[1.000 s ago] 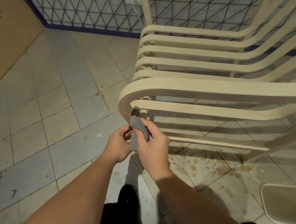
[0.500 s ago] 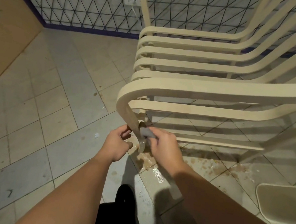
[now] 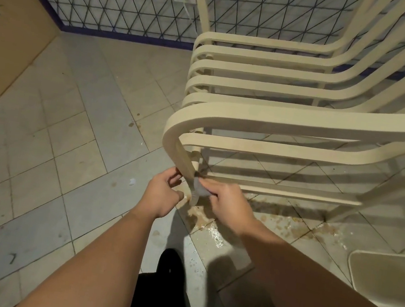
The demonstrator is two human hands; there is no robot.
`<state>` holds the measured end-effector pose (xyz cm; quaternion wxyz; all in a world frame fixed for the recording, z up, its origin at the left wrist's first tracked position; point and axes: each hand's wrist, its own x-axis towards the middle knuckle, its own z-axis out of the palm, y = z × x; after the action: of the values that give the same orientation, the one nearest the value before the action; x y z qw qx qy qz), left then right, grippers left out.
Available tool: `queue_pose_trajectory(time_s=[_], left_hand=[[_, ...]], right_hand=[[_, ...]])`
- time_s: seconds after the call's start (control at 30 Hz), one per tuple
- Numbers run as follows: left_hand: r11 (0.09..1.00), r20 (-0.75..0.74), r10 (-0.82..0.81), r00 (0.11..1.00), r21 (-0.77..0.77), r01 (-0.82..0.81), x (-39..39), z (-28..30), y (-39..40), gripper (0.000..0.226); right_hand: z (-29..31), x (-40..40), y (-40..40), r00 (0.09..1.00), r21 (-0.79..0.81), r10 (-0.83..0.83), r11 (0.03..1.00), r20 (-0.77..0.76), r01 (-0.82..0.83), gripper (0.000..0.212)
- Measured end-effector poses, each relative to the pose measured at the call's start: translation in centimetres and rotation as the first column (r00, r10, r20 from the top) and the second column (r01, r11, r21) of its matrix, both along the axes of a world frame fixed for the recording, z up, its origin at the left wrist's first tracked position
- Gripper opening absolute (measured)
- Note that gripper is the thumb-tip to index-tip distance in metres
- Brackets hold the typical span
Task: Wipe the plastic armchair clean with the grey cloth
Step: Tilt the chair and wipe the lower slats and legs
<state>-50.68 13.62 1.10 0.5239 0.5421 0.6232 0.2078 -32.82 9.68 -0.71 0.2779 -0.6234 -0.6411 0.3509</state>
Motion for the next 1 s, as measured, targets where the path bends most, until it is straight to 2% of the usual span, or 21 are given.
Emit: queue_pose_trajectory(time_s=[0.07, 0.13, 0.17, 0.23, 0.3, 0.33, 0.4, 0.47, 0.53, 0.6, 0.67, 0.7, 0.73, 0.8, 0.83, 0.9, 1.0], left_hand=[[1.000, 0.020, 0.008, 1.000, -0.004, -0.008, 0.2, 0.1, 0.0, 0.066], [1.000, 0.011, 0.024, 1.000, -0.014, -0.024, 0.1, -0.2, 0.1, 0.067], [1.000, 0.002, 0.025, 1.000, -0.019, -0.025, 0.0, -0.3, 0.1, 0.068], [0.999, -0.020, 0.021, 1.000, -0.024, -0.021, -0.1, -0.2, 0.1, 0.070], [1.000, -0.020, 0.015, 1.000, -0.020, -0.015, 0.0, -0.1, 0.1, 0.072], [1.000, -0.017, 0.014, 1.000, -0.025, -0.014, 0.0, -0.1, 0.1, 0.072], [0.999, -0.007, 0.018, 1.000, -0.026, -0.018, 0.0, -0.1, 0.2, 0.072], [0.999, -0.005, 0.037, 0.999, -0.027, -0.037, 0.0, -0.2, 0.2, 0.072], [0.998, -0.012, 0.063, 0.998, -0.011, -0.063, 0.2, -0.4, 0.0, 0.072], [0.992, -0.047, 0.125, 0.991, 0.001, -0.126, 0.5, -0.5, -0.6, 0.069], [0.970, -0.112, 0.219, 0.969, -0.079, -0.229, 0.8, -0.8, -1.7, 0.048], [0.943, -0.133, 0.256, 0.958, -0.183, -0.278, 1.0, -0.7, -2.4, 0.032], [0.898, -0.111, 0.284, 0.952, -0.317, -0.305, 1.3, -0.3, -3.1, 0.026], [0.792, 0.082, 0.388, 0.918, -0.540, -0.286, 1.9, 0.1, -4.1, 0.046], [0.775, 0.169, 0.439, 0.882, -0.568, -0.277, 2.0, 0.2, -4.4, 0.050], [0.800, 0.242, 0.452, 0.858, -0.536, -0.270, 1.8, 0.3, -4.9, 0.042], [0.820, 0.163, 0.434, 0.886, -0.480, -0.313, 1.2, -0.9, -5.8, 0.026]], right_hand=[[-0.6, 0.9, -0.6, 0.994, 0.073, -0.106, 0.992, 0.025, 0.104, 0.051], [-0.4, 0.1, -0.2, 0.963, 0.259, -0.269, 0.929, -0.020, 0.265, 0.046], [-0.2, -0.8, 0.3, 0.957, 0.325, -0.289, 0.903, -0.022, 0.280, 0.046], [-0.6, -2.3, 0.9, 0.974, 0.318, -0.203, 0.934, 0.096, 0.163, 0.048], [-2.0, -2.6, 0.8, 0.952, 0.136, -0.027, 0.991, 0.304, -0.016, 0.051], [-2.7, -2.3, 0.5, 0.922, 0.102, 0.043, 0.991, 0.384, -0.089, 0.053], [-3.8, -1.1, 0.0, 0.888, 0.151, 0.102, 0.971, 0.447, -0.188, 0.057], [-3.5, 0.0, -0.2, 0.905, 0.164, 0.105, 0.968, 0.412, -0.187, 0.050], [-2.1, 1.0, 0.1, 0.959, 0.135, -0.040, 0.991, 0.281, 0.002, 0.037], [-0.6, 1.8, 0.4, 0.954, -0.031, -0.300, 0.953, 0.012, 0.301, 0.020], [-0.5, 1.4, 0.6, 0.868, -0.259, -0.444, 0.885, -0.221, 0.387, 0.020], [-0.7, 0.7, 0.3, 0.858, -0.306, -0.446, 0.879, -0.255, 0.366, 0.023], [-0.6, -0.1, 0.1, 0.854, -0.313, -0.444, 0.880, -0.270, 0.358, 0.026], [-0.7, -1.6, -0.2, 0.830, -0.305, -0.479, 0.866, -0.286, 0.396, 0.025], [-0.5, -2.3, -0.3, 0.808, -0.318, -0.506, 0.853, -0.302, 0.415, 0.022], [0.2, -3.5, -0.3, 0.816, -0.360, -0.519, 0.834, -0.256, 0.417, 0.015], [0.7, -4.9, -0.3, 0.853, -0.552, -0.459, 0.791, -0.250, 0.264, 0.023]])
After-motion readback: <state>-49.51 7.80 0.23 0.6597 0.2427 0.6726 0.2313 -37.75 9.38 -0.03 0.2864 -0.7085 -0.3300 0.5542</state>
